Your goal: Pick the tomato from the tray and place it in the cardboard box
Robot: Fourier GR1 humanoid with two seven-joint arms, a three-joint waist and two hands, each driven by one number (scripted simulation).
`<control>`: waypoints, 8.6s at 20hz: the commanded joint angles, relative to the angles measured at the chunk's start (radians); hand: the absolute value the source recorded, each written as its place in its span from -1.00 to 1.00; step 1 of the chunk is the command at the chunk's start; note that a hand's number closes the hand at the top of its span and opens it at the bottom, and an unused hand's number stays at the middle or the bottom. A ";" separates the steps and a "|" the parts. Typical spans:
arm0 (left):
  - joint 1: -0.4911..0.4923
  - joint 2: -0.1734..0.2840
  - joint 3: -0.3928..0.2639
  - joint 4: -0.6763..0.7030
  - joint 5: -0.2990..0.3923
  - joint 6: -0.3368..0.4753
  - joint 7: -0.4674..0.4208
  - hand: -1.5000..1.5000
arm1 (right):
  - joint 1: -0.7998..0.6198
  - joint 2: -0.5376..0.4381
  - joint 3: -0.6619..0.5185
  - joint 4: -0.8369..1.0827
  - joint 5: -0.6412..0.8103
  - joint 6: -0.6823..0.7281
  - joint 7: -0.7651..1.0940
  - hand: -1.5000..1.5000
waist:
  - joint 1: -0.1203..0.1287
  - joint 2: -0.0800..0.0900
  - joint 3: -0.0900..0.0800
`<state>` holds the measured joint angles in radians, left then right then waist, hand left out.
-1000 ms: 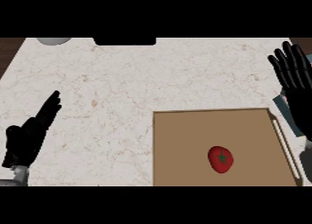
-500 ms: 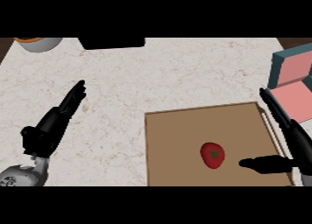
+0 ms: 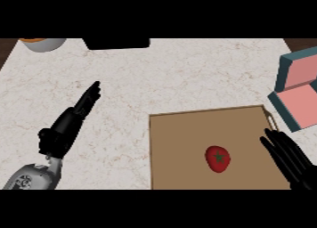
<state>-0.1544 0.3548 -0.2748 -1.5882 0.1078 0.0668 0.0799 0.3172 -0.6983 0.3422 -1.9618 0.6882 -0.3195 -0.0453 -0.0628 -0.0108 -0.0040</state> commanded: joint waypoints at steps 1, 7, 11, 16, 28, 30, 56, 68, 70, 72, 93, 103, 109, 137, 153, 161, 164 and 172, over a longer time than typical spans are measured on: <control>0.002 -0.020 -0.013 0.029 -0.019 -0.007 -0.035 0.00 | 0.158 -0.073 0.029 -0.248 0.133 0.084 0.191 -1.00 | 0.016 0.003 -0.001; -0.067 -0.048 -0.007 0.070 -0.018 -0.030 -0.017 0.00 | 0.163 -0.095 0.107 -0.507 0.103 0.395 0.467 -1.00 | 0.048 0.011 0.000; -0.057 -0.060 -0.002 0.064 -0.044 -0.034 -0.036 0.00 | 0.107 0.013 0.231 -0.490 0.154 0.465 0.590 -1.00 | 0.060 0.010 0.003; -0.039 -0.094 -0.003 0.087 -0.081 -0.049 -0.067 0.00 | -0.061 0.142 0.243 -0.434 0.107 0.582 0.707 -1.00 | 0.063 0.011 0.003; -0.022 -0.133 0.047 0.003 -0.119 -0.102 0.027 0.00 | -0.103 0.268 0.205 -0.085 0.182 0.525 0.577 -1.00 | 0.062 0.010 0.004; -0.019 -0.149 0.050 0.037 -0.143 -0.108 -0.008 0.00 | -0.188 0.337 0.233 -0.064 0.222 0.588 0.642 -1.00 | 0.064 0.011 0.004; 0.009 -0.251 0.115 -0.035 -0.231 -0.177 0.040 0.00 | -0.084 0.400 0.182 0.119 0.350 0.520 0.430 -1.00 | 0.061 0.010 0.004; -0.075 -0.271 0.179 0.091 -0.243 -0.217 0.005 0.00 | -0.214 0.487 0.136 0.310 0.449 0.520 0.428 -1.00 | 0.060 0.011 0.004; -0.042 -0.280 0.157 -0.007 -0.251 -0.208 0.054 0.00 | -0.213 0.466 0.088 0.409 0.412 0.460 0.333 1.00 | 0.063 0.011 0.004; 0.012 -0.240 0.205 0.036 -0.219 -0.246 -0.036 0.00 | -0.239 0.452 0.060 0.387 0.396 0.508 0.329 1.00 | 0.064 0.011 0.004; -0.014 -0.268 0.187 0.011 -0.250 -0.232 0.016 0.00 | -0.007 -0.080 -0.463 0.534 0.001 0.049 -0.769 1.00 | 0.045 0.007 0.006; -0.013 -0.250 0.217 0.034 -0.252 -0.233 0.009 0.00 | 0.213 -0.253 -0.845 0.369 -0.449 0.390 -1.062 1.00 | 0.023 0.003 0.002; -0.015 -0.260 0.202 0.012 -0.244 -0.248 0.028 0.00 | 0.275 -0.236 -1.059 0.335 -0.656 0.542 -0.997 1.00 | 0.035 0.006 0.002; 0.001 -0.275 0.204 -0.028 -0.247 -0.277 0.049 0.00 | -0.466 -0.357 -0.820 0.610 -0.604 0.629 -0.386 1.00 | 0.075 0.012 0.004; -0.068 -0.299 0.191 0.046 -0.284 -0.263 0.013 0.00 | -0.875 -0.139 -0.502 1.158 -0.231 0.453 -0.447 1.00 | 0.098 0.018 0.005; -0.070 -0.306 0.202 0.070 -0.282 -0.257 -0.007 0.00 | -0.988 -0.094 -0.535 1.496 -0.228 0.502 -0.614 -1.00 | 0.091 0.020 0.006; -0.046 -0.323 0.177 0.062 -0.287 -0.258 -0.008 0.00 | -1.027 -0.080 -0.602 1.521 -0.316 0.576 -0.627 -1.00 | 0.093 0.019 0.006; -0.045 -0.301 0.200 0.029 -0.274 -0.266 0.000 0.00 | -1.032 -0.217 -0.858 1.683 -0.576 0.829 -0.655 -1.00 | 0.082 0.020 0.008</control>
<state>-0.2008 0.0475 -0.0831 -1.5466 -0.1712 -0.1968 0.0805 -0.7140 -0.8516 -0.4282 -0.3570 0.2012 0.3885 -0.6878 0.0234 0.0089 0.0034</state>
